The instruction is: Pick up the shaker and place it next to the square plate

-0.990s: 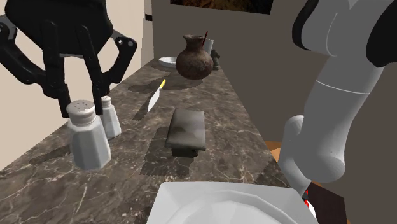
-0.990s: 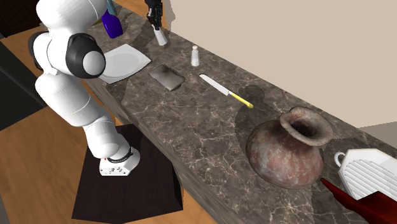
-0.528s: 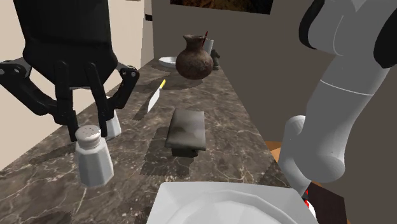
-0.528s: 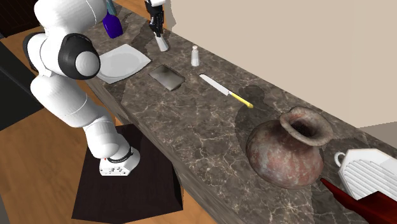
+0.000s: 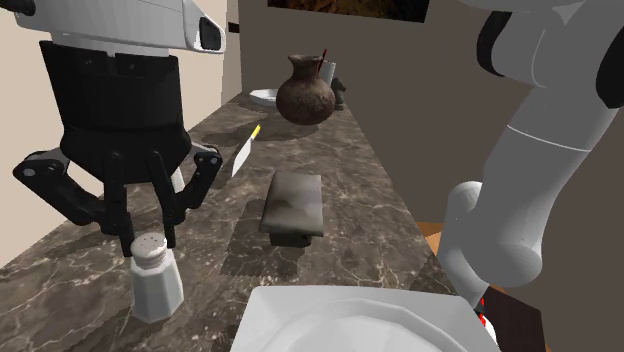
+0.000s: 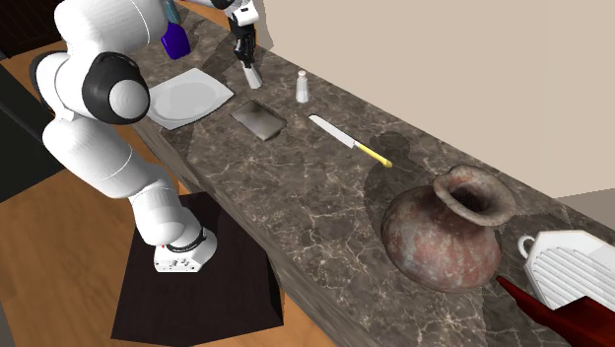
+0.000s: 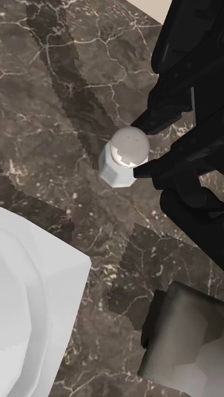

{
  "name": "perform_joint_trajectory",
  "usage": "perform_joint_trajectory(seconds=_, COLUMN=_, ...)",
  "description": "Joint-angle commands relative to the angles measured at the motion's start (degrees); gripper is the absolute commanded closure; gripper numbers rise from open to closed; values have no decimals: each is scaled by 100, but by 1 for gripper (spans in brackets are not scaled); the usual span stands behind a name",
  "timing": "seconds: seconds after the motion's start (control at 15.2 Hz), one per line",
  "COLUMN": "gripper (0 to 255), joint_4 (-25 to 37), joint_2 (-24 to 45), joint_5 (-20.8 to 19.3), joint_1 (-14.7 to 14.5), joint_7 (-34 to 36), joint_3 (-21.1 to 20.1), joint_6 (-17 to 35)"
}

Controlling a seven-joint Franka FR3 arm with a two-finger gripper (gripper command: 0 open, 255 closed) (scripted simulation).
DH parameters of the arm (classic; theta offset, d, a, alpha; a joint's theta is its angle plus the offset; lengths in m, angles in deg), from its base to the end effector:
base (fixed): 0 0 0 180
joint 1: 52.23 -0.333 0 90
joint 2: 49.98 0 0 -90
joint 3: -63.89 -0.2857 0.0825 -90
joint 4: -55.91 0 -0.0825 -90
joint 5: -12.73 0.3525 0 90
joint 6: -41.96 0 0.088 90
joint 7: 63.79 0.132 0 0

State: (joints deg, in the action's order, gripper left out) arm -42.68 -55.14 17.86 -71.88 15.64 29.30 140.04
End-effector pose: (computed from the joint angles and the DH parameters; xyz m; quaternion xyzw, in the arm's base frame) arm 0.2842 0.4304 0.5533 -0.9741 0.2227 0.0045 0.0376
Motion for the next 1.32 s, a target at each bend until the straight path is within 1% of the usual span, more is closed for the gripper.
perform_joint_trajectory(seconds=0.0, gripper=255, joint_4=-148, joint_2=-36, joint_5=22, joint_1=3, joint_7=-26, joint_3=9, joint_6=120)
perform_joint_trajectory(seconds=0.46, gripper=255, joint_4=-148, joint_2=-36, joint_5=22, joint_1=2, joint_7=-26, joint_3=10, joint_6=120)
perform_joint_trajectory(seconds=0.53, gripper=0, joint_4=-147, joint_2=-35, joint_5=21, joint_1=1, joint_7=-23, joint_3=8, joint_6=120)
perform_joint_trajectory(seconds=0.86, gripper=0, joint_4=-148, joint_2=-36, joint_5=22, joint_1=2, joint_7=-26, joint_3=10, joint_6=120)
perform_joint_trajectory(seconds=1.12, gripper=0, joint_4=712, joint_2=93, joint_5=-57, joint_1=13, joint_7=38, joint_3=8, joint_6=-631)
perform_joint_trajectory(seconds=1.25, gripper=0, joint_4=711, joint_2=92, joint_5=-57, joint_1=14, joint_7=37, joint_3=8, joint_6=-630)
